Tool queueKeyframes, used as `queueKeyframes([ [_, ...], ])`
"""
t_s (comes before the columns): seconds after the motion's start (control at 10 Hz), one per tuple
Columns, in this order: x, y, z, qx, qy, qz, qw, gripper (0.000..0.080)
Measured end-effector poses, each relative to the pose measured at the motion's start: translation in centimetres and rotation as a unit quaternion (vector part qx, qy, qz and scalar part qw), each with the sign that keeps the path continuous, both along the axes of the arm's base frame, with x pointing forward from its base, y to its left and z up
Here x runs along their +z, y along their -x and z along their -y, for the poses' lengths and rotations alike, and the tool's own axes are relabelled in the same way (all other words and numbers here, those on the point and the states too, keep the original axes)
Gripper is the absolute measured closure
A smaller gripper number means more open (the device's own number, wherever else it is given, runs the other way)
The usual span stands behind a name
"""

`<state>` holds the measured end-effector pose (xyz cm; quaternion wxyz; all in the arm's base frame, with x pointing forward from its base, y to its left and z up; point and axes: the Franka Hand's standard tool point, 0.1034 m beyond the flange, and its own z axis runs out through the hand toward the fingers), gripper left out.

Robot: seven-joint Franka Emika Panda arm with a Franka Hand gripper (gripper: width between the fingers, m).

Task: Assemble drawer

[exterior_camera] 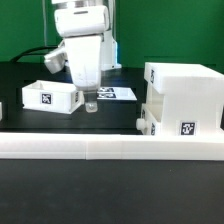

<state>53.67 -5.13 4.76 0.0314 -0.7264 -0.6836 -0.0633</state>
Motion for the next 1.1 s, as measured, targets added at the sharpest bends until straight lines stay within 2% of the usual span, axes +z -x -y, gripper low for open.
queueKeyframes([
  [0.2, 1.6, 1.6, 0.9, -0.011, 0.010, 0.003, 1.000, 0.0151],
  [0.4, 2.1, 2.0, 0.8, -0.035, 0.012, -0.004, 0.999, 0.0151],
  [0.6, 1.8, 2.1, 0.8, -0.046, 0.010, -0.007, 0.999, 0.0151],
  [1.1, 1.8, 2.1, 0.7, -0.197, 0.002, -0.026, 0.980, 0.0151],
])
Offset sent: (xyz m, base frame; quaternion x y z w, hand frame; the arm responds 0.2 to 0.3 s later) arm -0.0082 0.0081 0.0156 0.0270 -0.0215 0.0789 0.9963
